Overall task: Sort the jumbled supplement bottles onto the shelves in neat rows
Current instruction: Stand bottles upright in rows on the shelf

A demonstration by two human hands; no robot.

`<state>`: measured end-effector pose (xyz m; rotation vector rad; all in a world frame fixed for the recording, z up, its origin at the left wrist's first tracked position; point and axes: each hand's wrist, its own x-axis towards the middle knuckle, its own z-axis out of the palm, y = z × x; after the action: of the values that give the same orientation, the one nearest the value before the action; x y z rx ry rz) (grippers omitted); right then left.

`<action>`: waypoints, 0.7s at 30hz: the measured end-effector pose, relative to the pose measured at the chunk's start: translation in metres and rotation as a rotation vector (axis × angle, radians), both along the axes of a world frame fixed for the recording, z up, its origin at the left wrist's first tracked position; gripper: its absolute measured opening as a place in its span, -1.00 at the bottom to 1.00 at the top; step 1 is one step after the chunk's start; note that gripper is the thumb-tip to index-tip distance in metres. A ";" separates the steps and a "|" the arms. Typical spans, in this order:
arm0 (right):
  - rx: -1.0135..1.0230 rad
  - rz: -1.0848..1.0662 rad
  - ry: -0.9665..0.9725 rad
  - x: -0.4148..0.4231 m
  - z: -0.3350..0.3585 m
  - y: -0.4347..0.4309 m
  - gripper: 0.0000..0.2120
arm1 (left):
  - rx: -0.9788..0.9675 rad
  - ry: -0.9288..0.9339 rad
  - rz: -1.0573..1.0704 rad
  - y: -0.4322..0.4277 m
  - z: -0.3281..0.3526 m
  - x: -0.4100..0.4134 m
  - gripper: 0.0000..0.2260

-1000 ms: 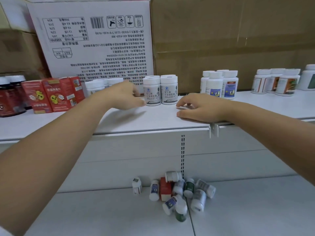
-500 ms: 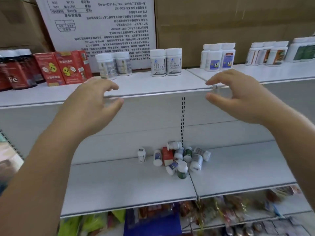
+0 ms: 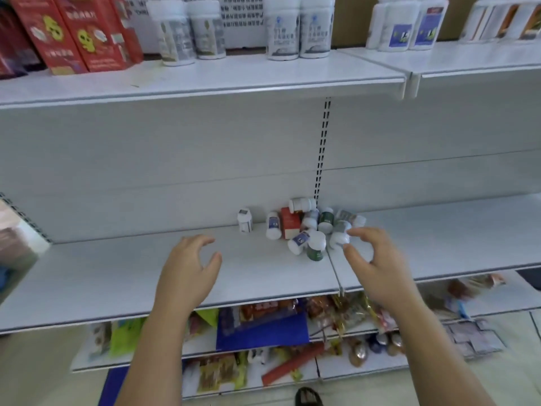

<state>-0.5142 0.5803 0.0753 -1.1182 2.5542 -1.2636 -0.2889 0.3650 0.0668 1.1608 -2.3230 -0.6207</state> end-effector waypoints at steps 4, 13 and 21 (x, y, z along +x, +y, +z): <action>0.019 -0.049 -0.199 -0.022 -0.054 -0.035 -0.63 | 0.200 -0.018 0.006 -0.021 -0.047 -0.036 -0.67; 0.069 0.026 -0.320 -0.092 -0.131 -0.111 -0.57 | 0.318 0.056 0.067 -0.108 -0.124 -0.150 -0.52; 0.009 0.088 -0.300 -0.111 -0.184 -0.123 -0.64 | 0.400 0.257 0.260 -0.164 -0.172 -0.216 -0.51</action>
<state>-0.6255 0.4576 -0.1091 -0.9453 2.2653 -1.2874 -0.5047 0.2014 -0.1056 1.4311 -1.8430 -1.0966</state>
